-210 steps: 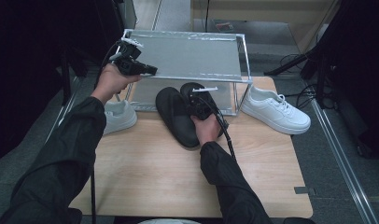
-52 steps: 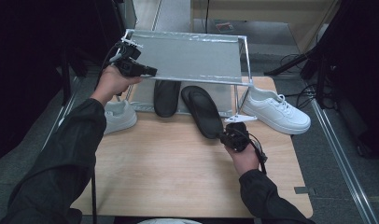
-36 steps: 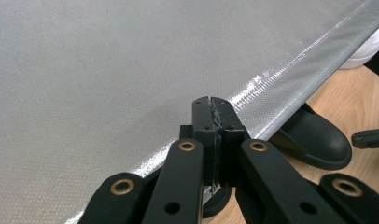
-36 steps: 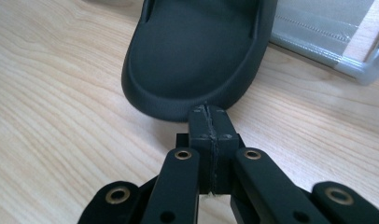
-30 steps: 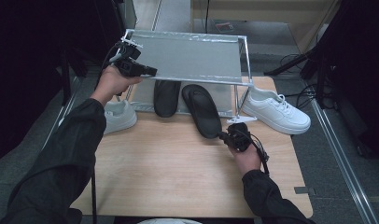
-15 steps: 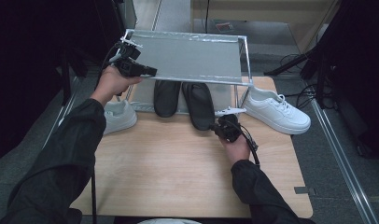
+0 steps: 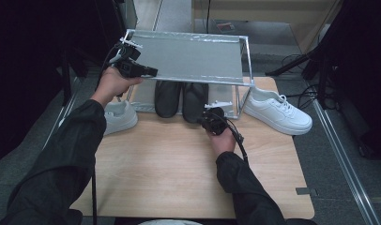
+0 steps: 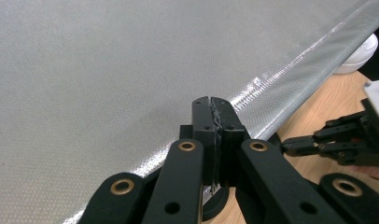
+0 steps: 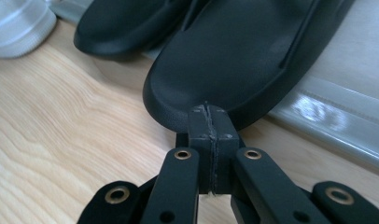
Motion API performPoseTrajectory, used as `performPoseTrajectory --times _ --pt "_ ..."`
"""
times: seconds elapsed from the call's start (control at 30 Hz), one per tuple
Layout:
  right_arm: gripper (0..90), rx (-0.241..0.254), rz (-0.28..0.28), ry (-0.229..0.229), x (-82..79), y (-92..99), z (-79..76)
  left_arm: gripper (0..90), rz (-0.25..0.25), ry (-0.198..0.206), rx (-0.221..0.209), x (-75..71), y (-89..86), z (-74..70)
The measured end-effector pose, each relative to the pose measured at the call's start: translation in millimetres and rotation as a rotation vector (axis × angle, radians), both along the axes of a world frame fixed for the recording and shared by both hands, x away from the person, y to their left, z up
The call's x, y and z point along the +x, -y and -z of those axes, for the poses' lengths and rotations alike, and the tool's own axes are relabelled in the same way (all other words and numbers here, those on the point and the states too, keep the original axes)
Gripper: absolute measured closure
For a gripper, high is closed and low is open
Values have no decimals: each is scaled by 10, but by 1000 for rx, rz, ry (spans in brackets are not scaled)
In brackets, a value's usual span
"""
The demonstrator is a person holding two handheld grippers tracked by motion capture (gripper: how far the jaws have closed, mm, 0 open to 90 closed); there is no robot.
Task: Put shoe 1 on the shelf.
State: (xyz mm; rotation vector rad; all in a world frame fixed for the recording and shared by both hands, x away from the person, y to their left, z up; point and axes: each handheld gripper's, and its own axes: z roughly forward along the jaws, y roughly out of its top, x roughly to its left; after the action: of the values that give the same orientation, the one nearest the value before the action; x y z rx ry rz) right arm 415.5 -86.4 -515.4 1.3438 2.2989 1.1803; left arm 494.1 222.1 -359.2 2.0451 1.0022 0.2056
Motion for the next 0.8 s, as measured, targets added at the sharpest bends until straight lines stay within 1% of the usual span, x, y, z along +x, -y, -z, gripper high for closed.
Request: performPoseTrajectory --times 0.17,0.27,0.43,0.57,0.6,0.67,0.73,0.8 --pt "900 7 -1 -3 73 -137 7 900 1 1 1 -1 0 -1" --pt "900 2 -2 1 106 -204 12 900 1 2 5 -5 4 -4" --pt "900 3 10 -4 126 -217 9 899 -4 11 7 -11 6 -3" --pt "888 8 -13 2 59 -163 -49 889 -13 18 26 -29 32 -25" --pt "880 6 -24 3 36 -144 -66 876 -14 19 25 -34 37 -35" --pt "862 0 -48 5 -17 -101 -98 821 -17 16 25 -42 39 -55" --pt "842 -2 -62 14 -80 -52 -132 803 -21 21 23 -59 28 -84" --pt "809 18 -75 9 -134 10 -172 779 -17 19 24 -95 11 -124"
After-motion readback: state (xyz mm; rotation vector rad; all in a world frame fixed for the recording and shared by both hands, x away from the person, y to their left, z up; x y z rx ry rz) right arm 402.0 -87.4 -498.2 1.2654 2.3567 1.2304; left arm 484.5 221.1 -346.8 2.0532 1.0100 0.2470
